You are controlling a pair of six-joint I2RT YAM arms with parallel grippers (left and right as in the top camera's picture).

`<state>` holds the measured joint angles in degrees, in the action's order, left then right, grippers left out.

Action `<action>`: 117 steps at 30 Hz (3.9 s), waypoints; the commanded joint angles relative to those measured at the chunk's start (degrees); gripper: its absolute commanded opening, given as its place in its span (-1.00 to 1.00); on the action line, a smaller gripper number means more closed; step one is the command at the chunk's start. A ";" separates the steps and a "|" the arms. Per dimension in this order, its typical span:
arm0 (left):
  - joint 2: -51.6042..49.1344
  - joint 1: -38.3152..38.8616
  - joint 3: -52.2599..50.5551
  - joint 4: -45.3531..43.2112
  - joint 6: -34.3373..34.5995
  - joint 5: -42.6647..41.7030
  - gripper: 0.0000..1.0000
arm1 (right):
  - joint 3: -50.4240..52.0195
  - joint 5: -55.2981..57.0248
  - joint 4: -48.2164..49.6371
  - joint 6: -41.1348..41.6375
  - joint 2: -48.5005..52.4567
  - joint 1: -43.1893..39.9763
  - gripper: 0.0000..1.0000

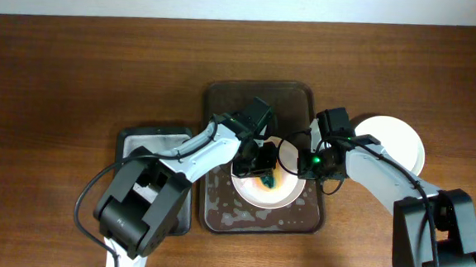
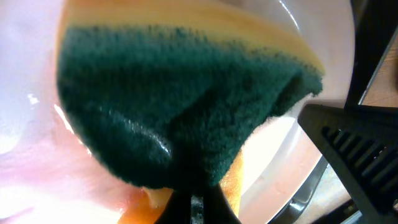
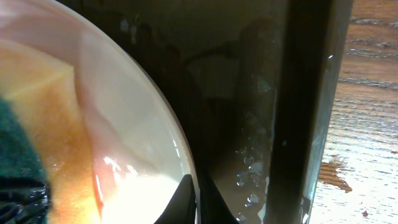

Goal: Clean dirty plates on tray and stack at the side
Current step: 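Scrub the held plate with the sponge in the left gripper, then return the sponge to the small tray with the left gripper, then lift the plate with the right gripper and carry it rightward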

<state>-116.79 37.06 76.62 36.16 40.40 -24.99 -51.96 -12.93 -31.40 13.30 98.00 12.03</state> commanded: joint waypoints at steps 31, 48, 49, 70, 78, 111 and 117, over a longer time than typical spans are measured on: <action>-11.63 3.52 6.29 -0.37 0.22 -15.67 -1.00 | 0.17 1.57 -0.68 1.20 0.98 -0.07 -0.92; 0.28 -6.71 12.92 26.47 -4.09 31.74 -1.00 | 0.17 1.62 -0.70 1.20 0.98 -0.13 -0.92; 1.20 -6.91 15.19 27.63 -4.85 28.35 -1.00 | 0.17 2.03 -0.72 1.22 0.98 -0.13 -0.92; 18.27 -22.34 -2.23 25.55 -15.67 31.71 0.53 | 0.13 2.21 -0.83 1.16 0.94 -0.11 -0.92; 16.63 -25.81 -14.58 2.75 -16.92 33.38 -1.00 | 0.13 2.21 -0.94 1.16 0.94 -0.11 -0.92; 8.81 -26.36 8.74 29.03 -23.80 25.35 0.99 | -8.76 39.56 -16.17 -4.07 -29.59 10.01 -0.92; 8.81 -26.36 8.74 29.03 -23.78 25.38 0.99 | -8.74 67.36 -16.41 -4.07 -29.66 29.42 -0.92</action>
<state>-108.14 10.85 85.91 65.17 16.88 0.69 -59.48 41.34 -47.83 8.95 68.93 37.01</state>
